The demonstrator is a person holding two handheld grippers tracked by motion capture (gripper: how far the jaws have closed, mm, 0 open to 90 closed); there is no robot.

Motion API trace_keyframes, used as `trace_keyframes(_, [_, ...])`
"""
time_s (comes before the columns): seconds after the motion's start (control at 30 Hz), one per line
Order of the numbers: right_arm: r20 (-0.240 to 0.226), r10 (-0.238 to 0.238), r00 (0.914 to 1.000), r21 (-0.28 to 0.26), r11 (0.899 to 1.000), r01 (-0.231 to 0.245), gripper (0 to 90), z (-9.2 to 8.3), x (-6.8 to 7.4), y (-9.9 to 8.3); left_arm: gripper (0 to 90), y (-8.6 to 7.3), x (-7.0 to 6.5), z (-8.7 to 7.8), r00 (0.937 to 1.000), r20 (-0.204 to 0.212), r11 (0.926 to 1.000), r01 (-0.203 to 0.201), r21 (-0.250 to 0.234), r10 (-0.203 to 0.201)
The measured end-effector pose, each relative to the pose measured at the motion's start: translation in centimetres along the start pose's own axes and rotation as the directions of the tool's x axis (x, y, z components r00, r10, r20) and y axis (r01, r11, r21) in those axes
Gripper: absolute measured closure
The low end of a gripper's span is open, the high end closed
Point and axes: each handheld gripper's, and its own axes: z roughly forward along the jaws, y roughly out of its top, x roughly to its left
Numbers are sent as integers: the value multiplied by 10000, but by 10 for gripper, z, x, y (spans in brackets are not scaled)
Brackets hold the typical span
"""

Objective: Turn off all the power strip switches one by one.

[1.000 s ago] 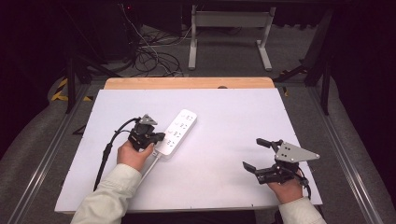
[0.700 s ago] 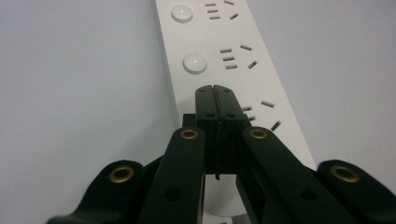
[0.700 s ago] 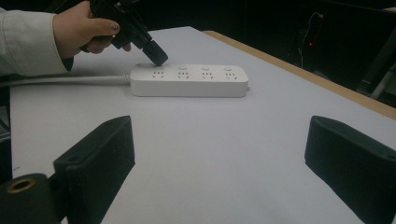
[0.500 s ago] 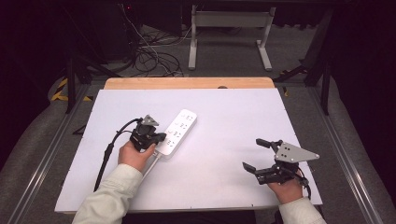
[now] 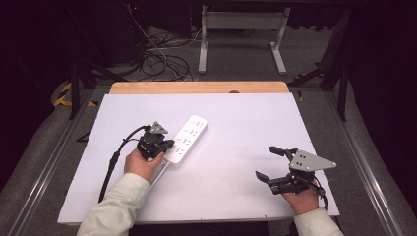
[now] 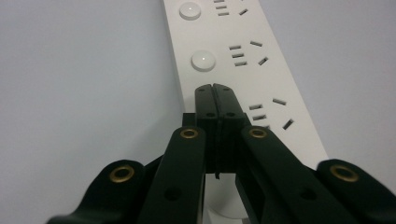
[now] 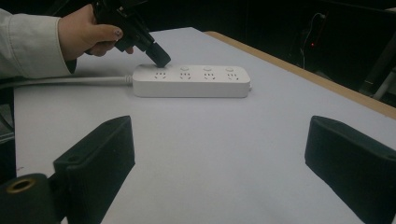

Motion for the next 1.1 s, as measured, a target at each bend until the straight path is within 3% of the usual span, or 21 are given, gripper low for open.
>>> trace_keyframes(0.33, [-63, 18, 10000, -23, 10000, -18, 88, 0, 0, 0, 900, 0, -2, -1, 9998, -115, 9999, -156, 2, 156])
trace_keyframes(0.5, [-99, 35, 9999, 15, 10000, -35, 88, 1, 0, 0, 900, -1, -1, 0, 10000, 73, 10000, 39, -51, -39])
trace_keyframes(0.87, [-97, 27, 9999, 20, 10000, -26, 87, 1, 1, 0, 900, -1, -6, 0, 9988, -326, 9994, -355, 8, 355])
trace_keyframes(1.1, [-76, 10, 10000, 50, 10000, -9, 88, 1, 1, 0, 900, 0, -5, 1, 9993, -263, 9996, -276, 62, 278])
